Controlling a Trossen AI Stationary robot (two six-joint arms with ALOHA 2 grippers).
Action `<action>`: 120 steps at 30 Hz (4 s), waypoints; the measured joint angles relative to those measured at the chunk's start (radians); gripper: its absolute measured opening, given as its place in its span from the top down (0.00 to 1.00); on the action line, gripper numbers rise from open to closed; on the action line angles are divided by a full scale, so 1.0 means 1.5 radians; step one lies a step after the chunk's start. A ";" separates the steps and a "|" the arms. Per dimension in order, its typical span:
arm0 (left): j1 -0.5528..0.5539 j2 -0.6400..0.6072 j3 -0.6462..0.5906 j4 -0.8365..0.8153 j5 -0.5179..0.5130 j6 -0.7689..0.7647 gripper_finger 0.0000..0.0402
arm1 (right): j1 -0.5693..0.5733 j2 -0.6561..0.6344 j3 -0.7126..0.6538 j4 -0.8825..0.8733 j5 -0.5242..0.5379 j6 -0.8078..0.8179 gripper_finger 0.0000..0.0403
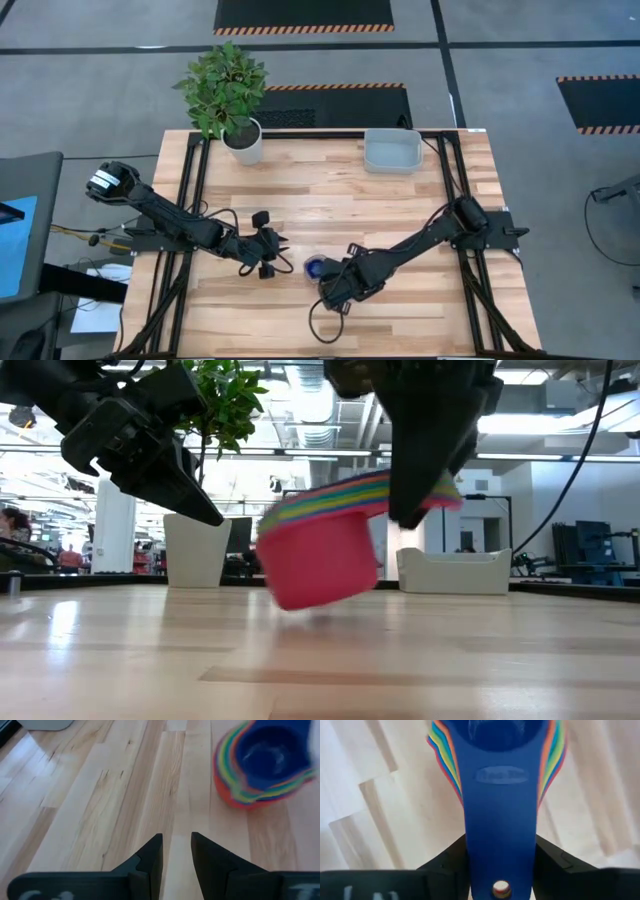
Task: Nest measuring cups in basket
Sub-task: Put the stacked measuring cups into the gray bin
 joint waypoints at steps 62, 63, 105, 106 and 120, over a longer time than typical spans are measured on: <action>0.000 0.000 0.000 -0.021 -0.005 -0.024 0.77 | 0.066 -0.145 -0.315 0.149 0.261 0.284 0.61; 0.000 0.000 0.000 -0.022 -0.005 -0.024 0.77 | 0.066 -0.145 -0.315 0.151 0.269 0.284 0.61; 0.000 0.000 0.000 -0.025 -0.002 -0.023 0.77 | 0.031 -0.277 -0.527 0.252 0.440 0.408 0.84; 0.000 0.000 0.000 -0.025 -0.002 -0.024 0.77 | 0.038 -0.274 -0.528 0.264 0.443 0.408 0.85; 0.000 0.000 -0.022 -0.006 -0.001 -0.045 0.77 | 0.096 -0.272 -0.530 0.315 0.417 0.423 0.86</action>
